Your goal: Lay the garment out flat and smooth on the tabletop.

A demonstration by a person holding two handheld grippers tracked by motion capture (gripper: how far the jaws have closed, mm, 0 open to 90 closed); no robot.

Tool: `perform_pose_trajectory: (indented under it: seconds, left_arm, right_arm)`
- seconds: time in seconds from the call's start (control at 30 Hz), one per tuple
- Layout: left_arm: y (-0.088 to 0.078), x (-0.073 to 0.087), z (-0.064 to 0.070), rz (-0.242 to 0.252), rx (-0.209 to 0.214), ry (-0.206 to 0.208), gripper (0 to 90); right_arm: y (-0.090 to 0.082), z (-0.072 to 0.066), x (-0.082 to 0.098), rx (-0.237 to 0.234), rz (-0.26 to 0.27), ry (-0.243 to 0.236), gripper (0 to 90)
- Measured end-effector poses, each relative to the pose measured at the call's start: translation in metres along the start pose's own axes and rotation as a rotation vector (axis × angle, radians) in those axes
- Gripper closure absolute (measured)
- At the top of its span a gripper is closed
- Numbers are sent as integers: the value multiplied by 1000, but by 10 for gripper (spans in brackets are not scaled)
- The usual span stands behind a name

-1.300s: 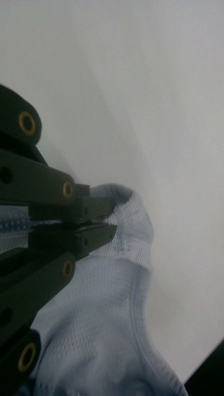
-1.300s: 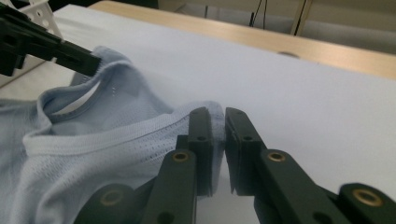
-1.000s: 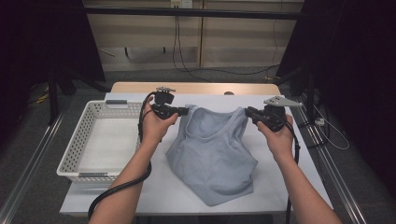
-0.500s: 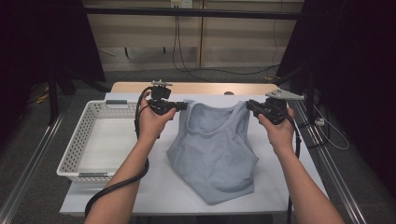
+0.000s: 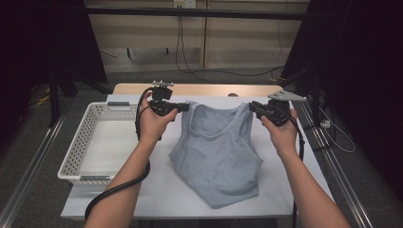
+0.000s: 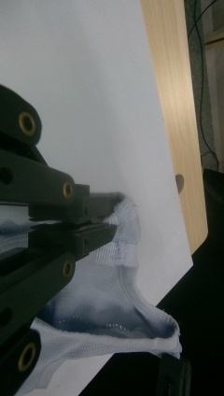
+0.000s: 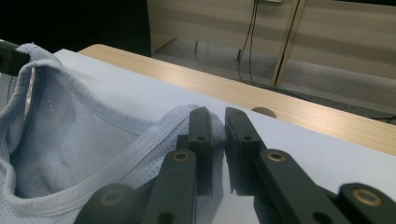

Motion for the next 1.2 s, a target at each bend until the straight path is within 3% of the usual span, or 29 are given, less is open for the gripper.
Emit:
perform_pose_trajectory:
  seconds: [0.13, 0.17, 0.2, 0.27, 0.3, 0.33, 0.37, 0.4, 0.43, 0.47, 0.53, 0.57, 0.6, 0.7, 0.73, 0.77, 0.87, 0.9, 1.03, 1.2]
  left_arm:
    - [-10, -13, -9, 27, -19, -7, 874]
    - [-13, -25, -16, 57, -25, -17, 874]
    - [-13, -25, -16, 57, -25, -17, 873]
    - [-11, -35, -22, 60, -41, -33, 867]
    - [-6, -37, -24, 54, -27, -52, 827]
    - [-1, -36, -25, 30, -28, -64, 732]
    - [4, -34, -25, 19, -42, -49, 646]
    - [8, -30, -24, 3, -50, -35, 620]
    - [13, -26, -24, -12, -38, -35, 567]
    - [20, -18, -21, -22, -40, -18, 463]
    - [23, -13, -20, -33, -41, -11, 415]
    - [28, -4, -17, -54, -31, -15, 351]
    - [28, -4, -17, -54, -31, -15, 318]
    - [34, 10, -11, -82, -25, -5, 304]
    - [37, 19, -7, -100, -22, -1, 282]
    - [37, 19, -7, -100, -22, -1, 276]
    - [41, 32, -3, -104, -21, 10, 259]
    - [42, 36, -3, -110, -21, 8, 259]
    - [46, 55, -1, -130, -39, 22, 233]
    - [45, 66, 4, -119, -48, 45, 212]
  right_arm:
    - [3, 4, -15, 17, 21, -13, 828]
    - [4, 10, -30, 83, 46, -38, 830]
    - [5, 13, -39, 121, 67, -55, 830]
    - [8, 14, -46, 103, 80, -30, 826]
    - [12, 15, -52, 79, 95, 5, 801]
    - [15, 17, -55, 104, 95, 2, 706]
    - [18, 18, -56, 151, 98, -13, 608]
    - [20, 19, -54, 167, 88, -15, 580]
    - [22, 16, -50, 142, 80, -16, 571]
    - [24, 12, -39, 133, 51, -44, 508]
    - [24, 10, -33, 124, 45, -43, 470]
    - [23, 6, -19, 82, 34, -24, 406]
    - [23, 6, -19, 82, 34, -24, 406]
    - [21, 0, 3, 58, -4, -45, 335]
    - [19, -3, 18, 42, -22, -49, 315]
    - [19, -3, 18, 42, -22, -49, 315]
    - [14, -7, 46, 12, -60, -53, 275]
    - [14, -7, 46, 12, -60, -53, 275]
    - [12, -9, 78, -2, -87, -50, 248]
    - [8, -10, 99, -13, -103, -45, 235]
Point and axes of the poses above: each handheld gripper's, and its own axes: y roughly forward along the jaws, x roughly out of its underside, z roughly to its right, the point moved 6 cm from there along y, roughly forward along the jaws, and after that the axes turned 13 degrees about -z, right-handed, at the moved point
